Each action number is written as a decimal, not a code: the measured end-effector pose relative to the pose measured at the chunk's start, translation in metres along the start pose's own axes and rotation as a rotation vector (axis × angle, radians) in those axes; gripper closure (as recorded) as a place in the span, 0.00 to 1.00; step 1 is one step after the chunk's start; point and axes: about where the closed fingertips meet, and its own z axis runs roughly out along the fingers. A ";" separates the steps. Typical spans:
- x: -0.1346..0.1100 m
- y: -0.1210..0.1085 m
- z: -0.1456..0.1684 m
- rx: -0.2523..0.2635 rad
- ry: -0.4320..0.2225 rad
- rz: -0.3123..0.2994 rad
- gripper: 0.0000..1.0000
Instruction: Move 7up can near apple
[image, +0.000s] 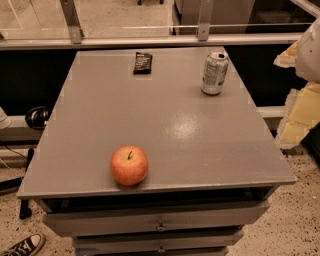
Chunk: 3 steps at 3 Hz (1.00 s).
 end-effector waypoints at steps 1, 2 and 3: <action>0.000 0.000 0.000 0.000 0.000 0.000 0.00; -0.014 -0.015 0.014 0.020 -0.058 0.000 0.00; -0.028 -0.053 0.042 0.078 -0.130 0.038 0.00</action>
Offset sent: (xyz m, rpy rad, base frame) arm 0.0599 0.0308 -0.0244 0.1427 -0.0819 0.0290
